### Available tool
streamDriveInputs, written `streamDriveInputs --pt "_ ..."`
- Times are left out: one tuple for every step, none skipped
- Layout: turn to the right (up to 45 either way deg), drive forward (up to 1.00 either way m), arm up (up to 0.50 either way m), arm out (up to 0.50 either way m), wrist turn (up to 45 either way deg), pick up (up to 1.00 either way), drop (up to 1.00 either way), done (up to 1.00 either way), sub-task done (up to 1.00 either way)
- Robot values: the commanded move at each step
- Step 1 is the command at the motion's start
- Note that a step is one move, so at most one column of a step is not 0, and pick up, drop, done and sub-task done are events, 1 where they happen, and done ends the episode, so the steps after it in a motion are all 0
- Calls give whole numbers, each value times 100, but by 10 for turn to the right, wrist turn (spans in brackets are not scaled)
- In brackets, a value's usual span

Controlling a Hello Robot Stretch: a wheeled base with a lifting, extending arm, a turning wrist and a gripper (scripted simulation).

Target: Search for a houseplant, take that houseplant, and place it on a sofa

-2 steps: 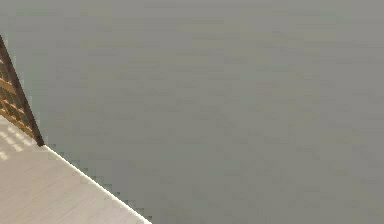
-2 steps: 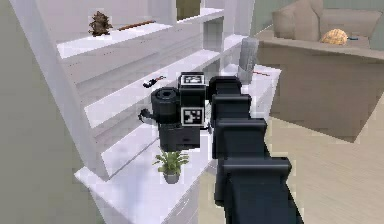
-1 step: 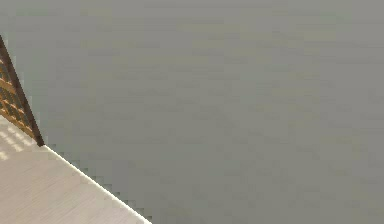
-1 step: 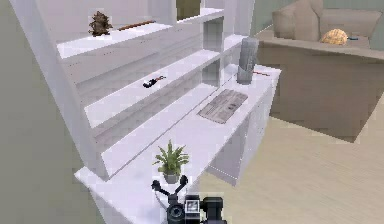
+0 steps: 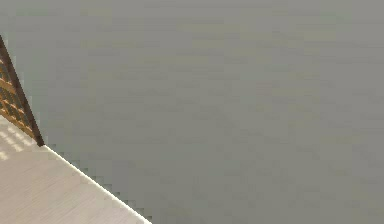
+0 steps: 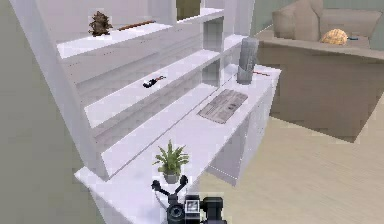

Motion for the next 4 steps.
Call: streamDriveInputs --pt "0 0 10 0 0 0 0 0 0" --pt "0 0 20 0 0 0 0 0 0" --pt "0 0 0 0 -450 0 0 0 0" --pt "0 0 0 0 -450 0 0 0 0"
